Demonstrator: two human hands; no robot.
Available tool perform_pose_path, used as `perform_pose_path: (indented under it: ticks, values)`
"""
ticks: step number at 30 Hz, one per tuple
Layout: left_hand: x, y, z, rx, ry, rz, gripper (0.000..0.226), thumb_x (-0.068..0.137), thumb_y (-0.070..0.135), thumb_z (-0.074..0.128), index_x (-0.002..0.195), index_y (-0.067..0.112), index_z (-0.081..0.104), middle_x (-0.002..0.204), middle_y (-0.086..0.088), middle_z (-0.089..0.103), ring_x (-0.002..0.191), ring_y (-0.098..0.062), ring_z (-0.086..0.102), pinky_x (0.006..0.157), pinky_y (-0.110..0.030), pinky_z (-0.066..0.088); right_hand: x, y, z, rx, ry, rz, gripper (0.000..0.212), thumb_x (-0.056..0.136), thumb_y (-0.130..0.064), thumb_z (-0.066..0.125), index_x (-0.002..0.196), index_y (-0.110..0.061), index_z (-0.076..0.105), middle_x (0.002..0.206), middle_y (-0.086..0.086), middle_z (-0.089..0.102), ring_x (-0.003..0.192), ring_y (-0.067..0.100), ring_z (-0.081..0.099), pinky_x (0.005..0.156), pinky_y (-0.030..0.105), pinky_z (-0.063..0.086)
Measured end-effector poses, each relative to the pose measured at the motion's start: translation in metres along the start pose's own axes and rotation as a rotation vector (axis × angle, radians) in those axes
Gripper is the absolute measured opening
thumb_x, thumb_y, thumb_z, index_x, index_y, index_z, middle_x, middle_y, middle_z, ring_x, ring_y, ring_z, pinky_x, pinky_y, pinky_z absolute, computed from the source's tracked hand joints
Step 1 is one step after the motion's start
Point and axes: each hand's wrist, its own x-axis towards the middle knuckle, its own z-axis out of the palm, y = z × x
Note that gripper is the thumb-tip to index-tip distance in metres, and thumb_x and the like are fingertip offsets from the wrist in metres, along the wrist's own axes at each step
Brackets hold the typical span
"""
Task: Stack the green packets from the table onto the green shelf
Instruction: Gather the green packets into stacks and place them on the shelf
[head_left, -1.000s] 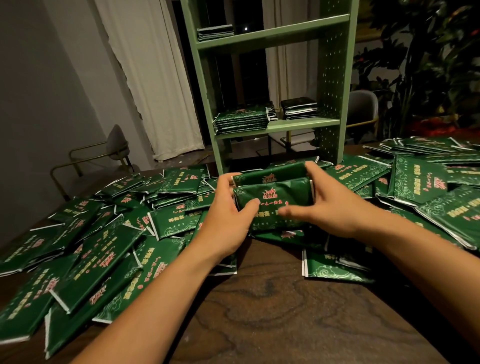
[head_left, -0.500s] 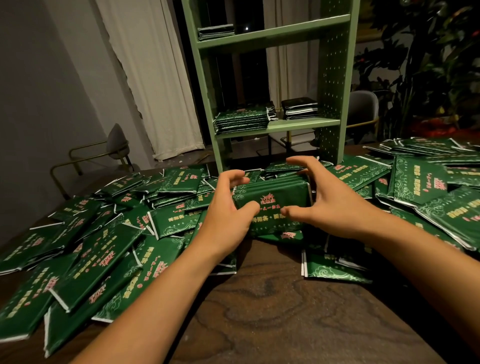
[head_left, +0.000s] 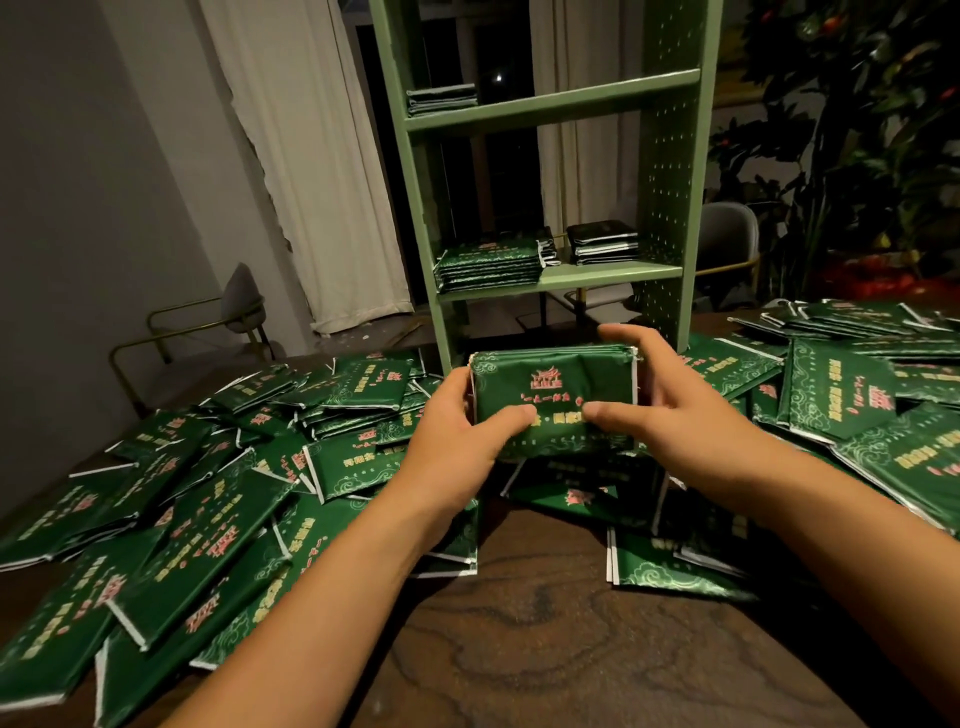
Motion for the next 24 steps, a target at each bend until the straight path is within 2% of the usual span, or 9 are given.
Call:
perform_pose_path:
  ticks: [2, 5, 7, 8, 10, 13, 16, 19, 24]
  values:
    - [0.004, 0.005, -0.003, -0.035, -0.005, -0.010, 0.031, 0.088, 0.008, 0.075, 0.115, 0.016, 0.063, 0.106, 0.002, 0.077, 0.099, -0.016, 0.074, 0.088, -0.034, 0.058, 0.003, 0.000, -0.001, 0.087, 0.035, 0.025, 0.064, 0.090, -0.010, 0.072, 0.141, -0.035, 0.041, 0.118, -0.002, 0.062, 0.101, 0.005, 0.068, 0.087, 0.022, 0.055]
    - [0.010, 0.016, -0.005, -0.081, 0.009, -0.006, 0.031, 0.087, 0.010, 0.076, 0.114, 0.016, 0.064, 0.108, -0.001, 0.077, 0.102, -0.021, 0.074, 0.093, -0.041, 0.057, 0.011, -0.010, -0.001, 0.201, 0.113, 0.072, 0.049, 0.089, -0.012, 0.073, 0.130, -0.021, 0.050, 0.104, -0.002, 0.071, 0.086, 0.006, 0.073, 0.069, 0.023, 0.060]
    - [0.016, 0.024, -0.004, -0.110, 0.023, -0.004, 0.030, 0.087, 0.012, 0.077, 0.114, 0.016, 0.065, 0.108, -0.002, 0.077, 0.103, -0.022, 0.074, 0.098, -0.047, 0.054, 0.018, -0.016, -0.005, 0.198, 0.110, 0.139, 0.037, 0.088, -0.021, 0.075, 0.120, -0.018, 0.059, 0.098, 0.001, 0.075, 0.087, 0.012, 0.074, 0.077, 0.038, 0.062]
    - [0.019, 0.027, -0.002, -0.127, 0.029, -0.005, 0.029, 0.087, 0.013, 0.077, 0.114, 0.015, 0.066, 0.108, -0.002, 0.077, 0.102, -0.023, 0.074, 0.100, -0.049, 0.054, 0.021, -0.019, -0.008, 0.193, 0.078, 0.168, 0.031, 0.088, -0.023, 0.075, 0.116, -0.017, 0.063, 0.099, 0.002, 0.075, 0.088, 0.014, 0.074, 0.078, 0.040, 0.062]
    - [0.024, 0.034, 0.001, -0.160, 0.025, -0.019, 0.028, 0.087, 0.015, 0.076, 0.114, 0.013, 0.067, 0.106, -0.004, 0.078, 0.102, -0.024, 0.074, 0.100, -0.050, 0.053, 0.024, -0.023, -0.016, 0.215, 0.007, 0.197, 0.027, 0.089, -0.023, 0.073, 0.114, -0.015, 0.066, 0.103, 0.007, 0.075, 0.087, 0.020, 0.074, 0.069, 0.035, 0.059]
    - [0.035, 0.046, 0.008, -0.197, -0.007, -0.047, 0.027, 0.089, 0.018, 0.075, 0.114, 0.011, 0.067, 0.105, -0.004, 0.078, 0.100, -0.023, 0.074, 0.097, -0.048, 0.055, 0.027, -0.029, -0.030, 0.343, -0.039, 0.234, 0.038, 0.085, -0.019, 0.075, 0.120, -0.009, 0.065, 0.110, 0.013, 0.074, 0.081, 0.023, 0.072, 0.060, 0.028, 0.054]
    - [0.048, 0.056, 0.022, -0.243, -0.024, -0.103, 0.024, 0.091, 0.018, 0.073, 0.113, 0.010, 0.067, 0.106, -0.005, 0.077, 0.095, -0.018, 0.075, 0.083, -0.036, 0.059, 0.034, -0.032, -0.041, 0.552, 0.059, 0.236, 0.054, 0.073, -0.018, 0.076, 0.119, 0.005, 0.062, 0.104, 0.015, 0.073, 0.075, 0.018, 0.069, 0.061, 0.024, 0.057]
    - [0.062, 0.064, 0.037, -0.297, -0.016, -0.164, 0.027, 0.090, 0.019, 0.074, 0.114, 0.009, 0.067, 0.114, -0.009, 0.074, 0.099, -0.020, 0.073, 0.072, -0.027, 0.059, 0.042, -0.029, -0.046, 0.690, 0.196, 0.199, 0.042, 0.078, -0.016, 0.075, 0.114, 0.003, 0.065, 0.097, 0.010, 0.074, 0.071, 0.011, 0.069, 0.063, 0.019, 0.056]
    - [0.088, 0.074, 0.057, -0.298, -0.025, -0.202, 0.031, 0.091, 0.018, 0.074, 0.118, 0.005, 0.065, 0.117, -0.013, 0.071, 0.105, -0.026, 0.071, 0.069, -0.026, 0.060, 0.058, -0.026, -0.056, 0.746, 0.228, 0.283, 0.038, 0.079, -0.017, 0.077, 0.111, 0.001, 0.067, 0.093, 0.008, 0.075, 0.069, 0.010, 0.071, 0.059, 0.020, 0.056]
